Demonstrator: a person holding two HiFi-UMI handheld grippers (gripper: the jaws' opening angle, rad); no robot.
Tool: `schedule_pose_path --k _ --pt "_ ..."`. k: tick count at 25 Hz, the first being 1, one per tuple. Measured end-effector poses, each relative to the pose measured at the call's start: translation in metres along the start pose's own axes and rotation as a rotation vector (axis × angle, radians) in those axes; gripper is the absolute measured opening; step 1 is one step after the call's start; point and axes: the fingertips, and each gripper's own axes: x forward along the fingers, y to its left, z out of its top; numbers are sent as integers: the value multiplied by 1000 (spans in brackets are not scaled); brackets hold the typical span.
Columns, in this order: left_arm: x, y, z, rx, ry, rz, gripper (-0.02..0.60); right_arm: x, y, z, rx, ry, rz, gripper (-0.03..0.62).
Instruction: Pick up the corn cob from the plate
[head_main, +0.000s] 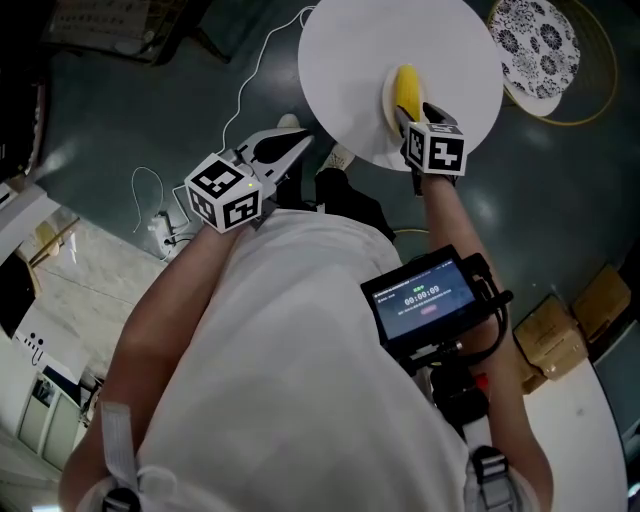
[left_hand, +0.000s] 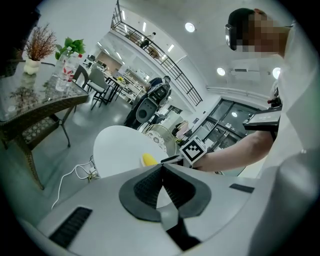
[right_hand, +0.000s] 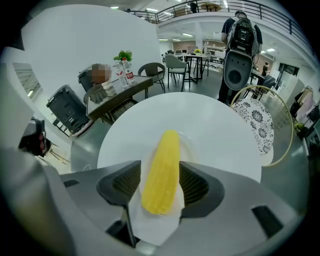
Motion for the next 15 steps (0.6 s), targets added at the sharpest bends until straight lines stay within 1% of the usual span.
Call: schedule_pose_path --k 3,4,9,15 --pt "0 -2 -2 -2 -1 1 6 3 -1 -8 13 27 -1 221" --pt "-1 -2 -2 -2 -1 3 6 4 -2 -11 17 38 1 247" --pt "-5 -2 -1 -7 -5 13 6 5 -9 -22 17 94 -29 247" --pt "-6 -2 -2 -19 -15 14 6 6 -11 -25 41 109 -36 247"
